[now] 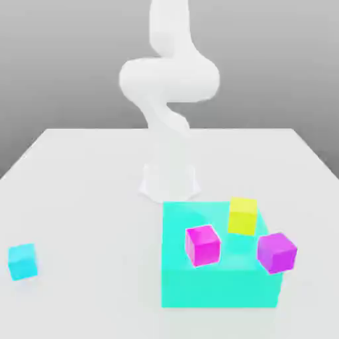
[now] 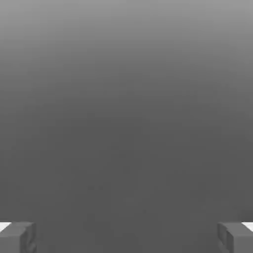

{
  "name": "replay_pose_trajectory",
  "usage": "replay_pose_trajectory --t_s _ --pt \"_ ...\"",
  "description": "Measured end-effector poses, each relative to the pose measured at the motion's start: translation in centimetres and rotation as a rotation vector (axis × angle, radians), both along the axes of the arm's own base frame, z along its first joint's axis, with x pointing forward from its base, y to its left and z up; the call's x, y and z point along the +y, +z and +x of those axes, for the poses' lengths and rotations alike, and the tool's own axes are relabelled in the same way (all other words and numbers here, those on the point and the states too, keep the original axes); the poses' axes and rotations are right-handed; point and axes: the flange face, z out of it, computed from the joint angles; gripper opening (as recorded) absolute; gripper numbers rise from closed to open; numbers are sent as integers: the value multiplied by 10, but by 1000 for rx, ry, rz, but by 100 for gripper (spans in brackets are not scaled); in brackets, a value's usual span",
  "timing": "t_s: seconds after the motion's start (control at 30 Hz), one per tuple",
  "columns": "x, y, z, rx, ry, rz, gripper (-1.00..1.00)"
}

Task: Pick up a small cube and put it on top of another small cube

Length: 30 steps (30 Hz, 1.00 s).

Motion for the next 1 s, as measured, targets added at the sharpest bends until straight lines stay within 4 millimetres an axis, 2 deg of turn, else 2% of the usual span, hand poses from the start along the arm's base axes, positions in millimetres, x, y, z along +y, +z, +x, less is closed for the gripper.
replay_pose_trajectory --t_s 0.1,0.23,0.33,0.47,0.63,0.77,0.83,1.0 --pt "-30 -44 30 75 -123 2 0" --pt "-75 -105 57 170 -274 18 0" --pt "-112 -153 67 238 -383 41 0" --pt "-162 -218 69 325 -523 86 0" --pt "-218 -300 51 426 -688 165 0" --pt "-261 -363 20 496 -831 254 0" --pt "-276 -394 3 527 -894 303 0" --pt "-293 -464 -37 596 -1021 438 0"
